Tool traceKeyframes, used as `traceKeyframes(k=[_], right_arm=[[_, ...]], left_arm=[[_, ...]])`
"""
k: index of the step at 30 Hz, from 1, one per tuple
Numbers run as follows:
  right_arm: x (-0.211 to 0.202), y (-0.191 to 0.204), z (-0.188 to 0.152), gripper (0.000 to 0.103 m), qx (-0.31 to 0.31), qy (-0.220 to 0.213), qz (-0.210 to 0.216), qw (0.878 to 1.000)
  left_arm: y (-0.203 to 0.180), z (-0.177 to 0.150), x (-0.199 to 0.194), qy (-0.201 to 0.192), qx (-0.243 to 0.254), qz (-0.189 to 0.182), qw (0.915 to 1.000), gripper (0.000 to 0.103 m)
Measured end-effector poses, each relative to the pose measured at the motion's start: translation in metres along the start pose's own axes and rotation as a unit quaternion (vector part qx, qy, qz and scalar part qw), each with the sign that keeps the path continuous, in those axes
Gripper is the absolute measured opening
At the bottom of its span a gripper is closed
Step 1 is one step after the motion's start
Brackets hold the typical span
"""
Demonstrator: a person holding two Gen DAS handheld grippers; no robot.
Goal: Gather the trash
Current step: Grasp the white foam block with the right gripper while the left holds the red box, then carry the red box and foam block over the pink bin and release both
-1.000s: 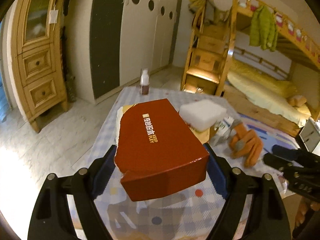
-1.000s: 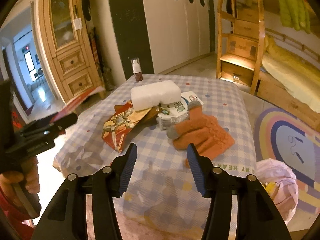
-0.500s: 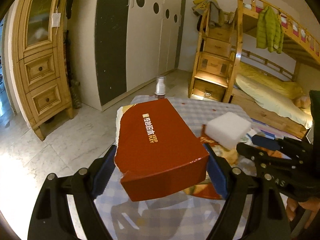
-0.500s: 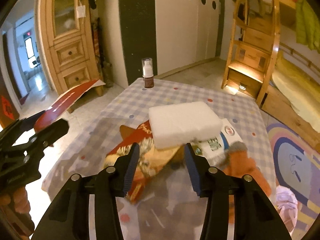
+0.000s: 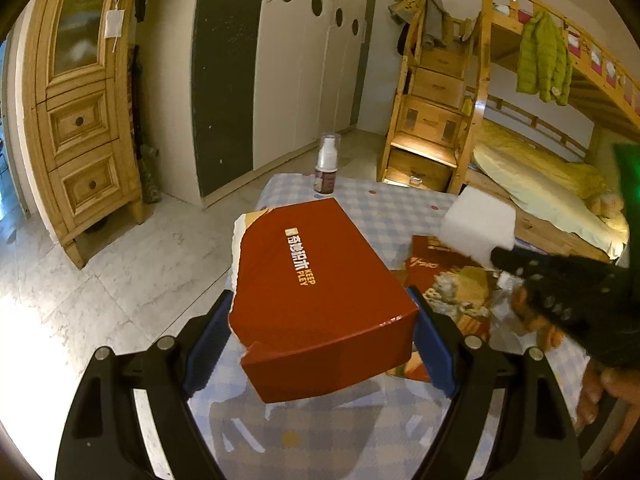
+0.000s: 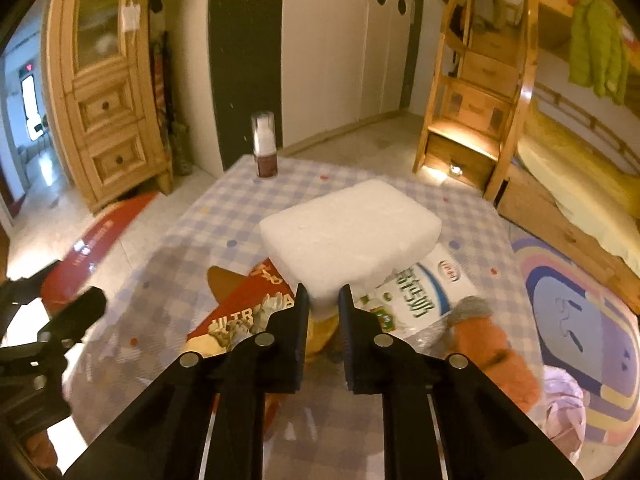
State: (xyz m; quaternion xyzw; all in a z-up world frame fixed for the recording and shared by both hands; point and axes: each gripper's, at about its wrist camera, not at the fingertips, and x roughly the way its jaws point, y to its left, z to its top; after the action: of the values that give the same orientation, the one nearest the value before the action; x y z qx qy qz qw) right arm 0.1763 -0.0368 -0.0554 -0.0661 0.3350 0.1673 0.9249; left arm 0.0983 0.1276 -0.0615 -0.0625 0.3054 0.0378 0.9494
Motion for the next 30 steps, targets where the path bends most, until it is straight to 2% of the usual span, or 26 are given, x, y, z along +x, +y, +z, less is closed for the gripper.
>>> traceKeyframes(k=[6, 14, 24, 30], right_arm=[[-0.056, -0.029, -0.006, 0.015, 0.017, -0.053, 0.024, 0.998], [-0.097, -0.072, -0.034, 0.016, 0.056, -0.057, 0.007, 0.997], [-0.138, -0.139, -0.083, 0.017, 0.119, -0.052, -0.064, 0.989], [-0.148, -0.184, -0.123, 0.017, 0.16, -0.026, -0.109, 0.981]], left_arm=[[-0.028, 0.003, -0.021, -0.024, 0.034, -0.03, 0.9987, 0.081], [-0.1, -0.004, -0.046, -0.053, 0.105, -0.085, 0.9894, 0.081], [-0.202, -0.019, -0.049, -0.051, 0.186, -0.171, 0.9662, 0.081], [-0.26, -0.029, -0.041, -0.037, 0.224, -0.219, 0.9489, 0.081]])
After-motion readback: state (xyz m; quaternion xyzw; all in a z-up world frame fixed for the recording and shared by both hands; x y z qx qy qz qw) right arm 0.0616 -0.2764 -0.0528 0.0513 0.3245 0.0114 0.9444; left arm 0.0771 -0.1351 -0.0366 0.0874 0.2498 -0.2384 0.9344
